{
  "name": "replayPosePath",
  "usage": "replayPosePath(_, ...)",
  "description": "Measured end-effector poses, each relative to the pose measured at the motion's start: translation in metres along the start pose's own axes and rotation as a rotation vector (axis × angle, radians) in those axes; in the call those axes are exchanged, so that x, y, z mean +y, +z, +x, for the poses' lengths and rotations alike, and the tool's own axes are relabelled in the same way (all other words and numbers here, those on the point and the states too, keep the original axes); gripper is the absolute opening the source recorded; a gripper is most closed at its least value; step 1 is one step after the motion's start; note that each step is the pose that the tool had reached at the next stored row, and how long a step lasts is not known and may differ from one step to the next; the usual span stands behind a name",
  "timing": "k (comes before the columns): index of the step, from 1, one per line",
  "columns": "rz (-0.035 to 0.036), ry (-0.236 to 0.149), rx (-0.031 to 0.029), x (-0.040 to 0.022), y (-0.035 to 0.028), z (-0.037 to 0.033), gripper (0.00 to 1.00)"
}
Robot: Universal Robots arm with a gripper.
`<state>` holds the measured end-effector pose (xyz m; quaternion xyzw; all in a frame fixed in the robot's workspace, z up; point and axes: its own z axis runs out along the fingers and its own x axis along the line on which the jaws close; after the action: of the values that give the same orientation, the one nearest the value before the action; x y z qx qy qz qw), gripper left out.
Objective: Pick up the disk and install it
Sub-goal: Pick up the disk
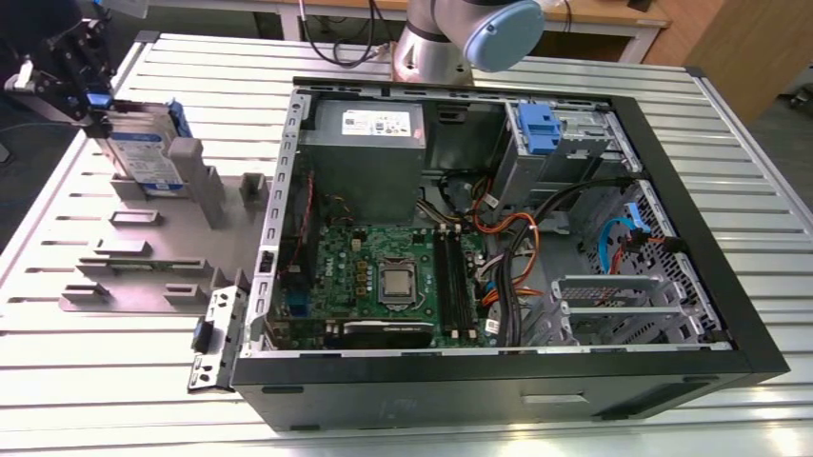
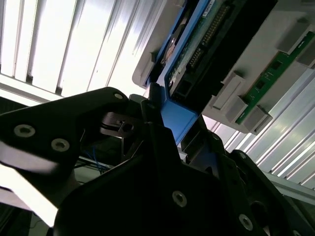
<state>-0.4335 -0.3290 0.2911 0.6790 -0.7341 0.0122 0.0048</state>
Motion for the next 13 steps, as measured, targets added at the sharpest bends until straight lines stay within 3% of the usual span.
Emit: replayPosePath(13,-0.0002,0.006,0.0016,0.0001,0.0000,-0.0009,0.42)
